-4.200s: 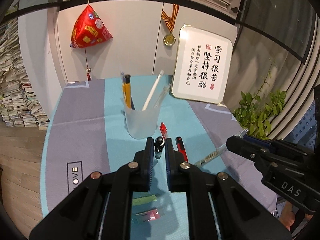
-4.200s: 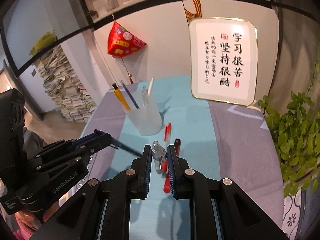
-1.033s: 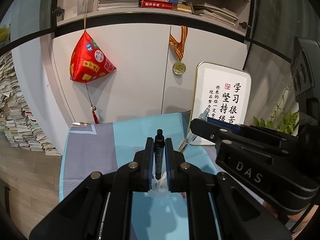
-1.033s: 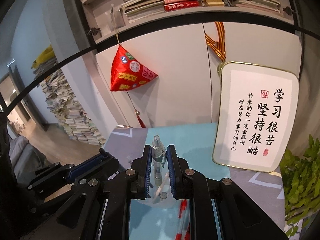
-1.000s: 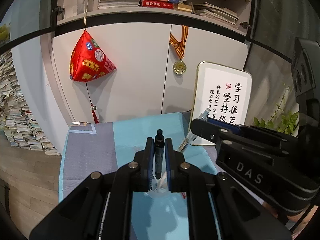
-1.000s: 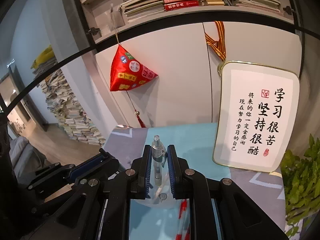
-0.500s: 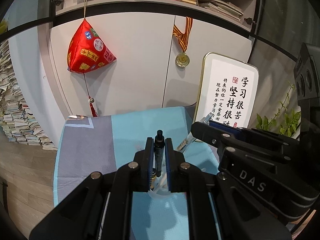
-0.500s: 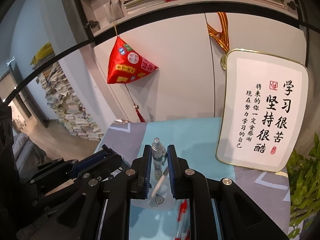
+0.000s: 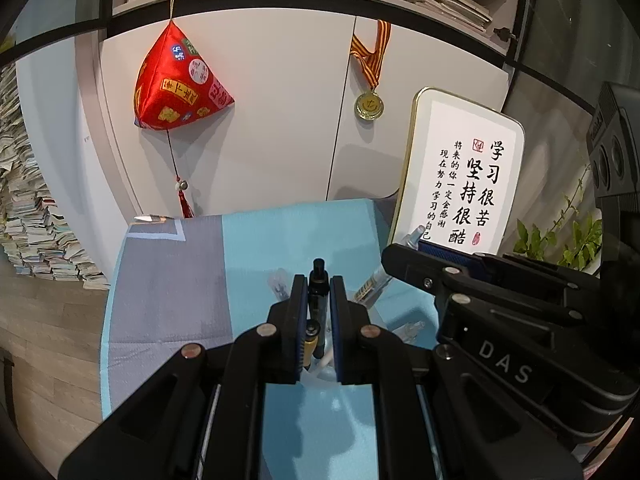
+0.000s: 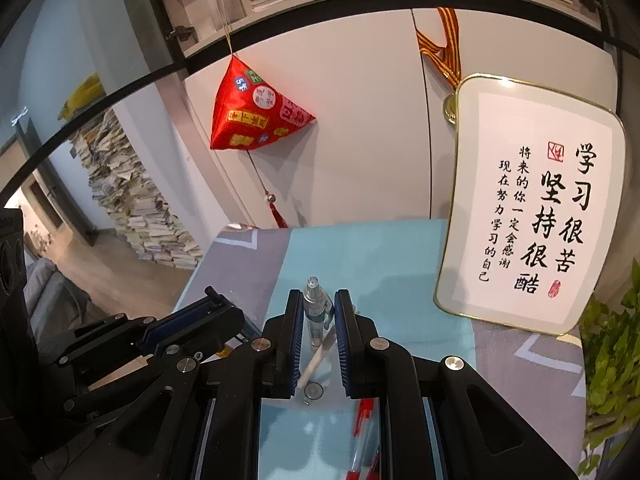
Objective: Organize stationery
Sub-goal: 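Lower the black pen into the cup with the left tool while the right tool releases the clear pen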
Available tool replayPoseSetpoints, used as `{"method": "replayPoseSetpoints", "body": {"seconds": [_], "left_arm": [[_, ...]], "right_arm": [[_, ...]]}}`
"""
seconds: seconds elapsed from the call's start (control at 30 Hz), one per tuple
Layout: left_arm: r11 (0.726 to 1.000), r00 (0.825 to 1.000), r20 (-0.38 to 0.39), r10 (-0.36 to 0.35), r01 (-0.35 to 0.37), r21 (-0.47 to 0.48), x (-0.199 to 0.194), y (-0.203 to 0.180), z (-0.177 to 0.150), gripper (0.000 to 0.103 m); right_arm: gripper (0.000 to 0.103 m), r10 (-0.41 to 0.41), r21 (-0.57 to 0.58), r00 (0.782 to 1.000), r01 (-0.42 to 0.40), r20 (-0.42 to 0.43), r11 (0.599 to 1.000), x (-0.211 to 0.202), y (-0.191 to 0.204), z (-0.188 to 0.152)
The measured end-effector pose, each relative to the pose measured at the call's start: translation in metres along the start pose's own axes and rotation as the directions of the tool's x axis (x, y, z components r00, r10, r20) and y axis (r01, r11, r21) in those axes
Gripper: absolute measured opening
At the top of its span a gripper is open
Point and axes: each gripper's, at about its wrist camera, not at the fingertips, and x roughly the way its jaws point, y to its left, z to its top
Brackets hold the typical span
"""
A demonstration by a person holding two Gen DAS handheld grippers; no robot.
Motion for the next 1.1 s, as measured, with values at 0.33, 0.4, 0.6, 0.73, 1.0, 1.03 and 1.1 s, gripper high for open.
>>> {"method": "replayPoseSetpoints", "body": {"seconds": [0.33, 0.4, 0.6, 0.73, 1.0, 1.03, 1.1], "left_arm": [[1.000, 1.000, 0.005, -0.008, 0.008, 0.009, 0.001, 0.002, -0.005, 0.009], [1.000, 1.000, 0.000, -0.011, 0.011, 0.006, 0.001, 0.003, -0.006, 0.009], [1.000, 1.000, -0.006, -0.016, 0.016, 0.000, 0.001, 0.004, -0.010, 0.010], [1.000, 1.000, -0.013, -0.013, 0.013, 0.001, 0.001, 0.004, -0.013, 0.010], [1.000, 1.000, -0.023, -0.016, 0.016, 0.007, 0.002, 0.004, -0.014, 0.008], [1.000, 1.000, -0.023, -0.015, 0.015, 0.007, 0.001, 0.004, -0.014, 0.008], [1.000, 1.000, -0.022, -0.018, 0.018, 0.008, 0.001, 0.003, -0.014, 0.008]], "right_arm": [[0.017, 0.016, 0.003, 0.999, -0.016, -0.031, 1.000, 0.009, -0.002, -0.005], [0.017, 0.015, 0.001, 0.999, -0.015, -0.034, 1.000, 0.009, -0.001, -0.005], [0.017, 0.018, -0.001, 0.999, -0.018, -0.046, 1.000, 0.011, 0.000, -0.007], [0.017, 0.022, 0.000, 0.998, -0.022, -0.056, 1.000, 0.012, 0.000, -0.009], [0.017, 0.022, 0.005, 0.998, -0.022, -0.066, 1.000, 0.012, 0.000, -0.012], [0.017, 0.021, 0.004, 0.998, -0.020, -0.065, 1.000, 0.012, 0.001, -0.013], [0.017, 0.022, 0.005, 0.998, -0.021, -0.064, 1.000, 0.011, 0.001, -0.013]]}}
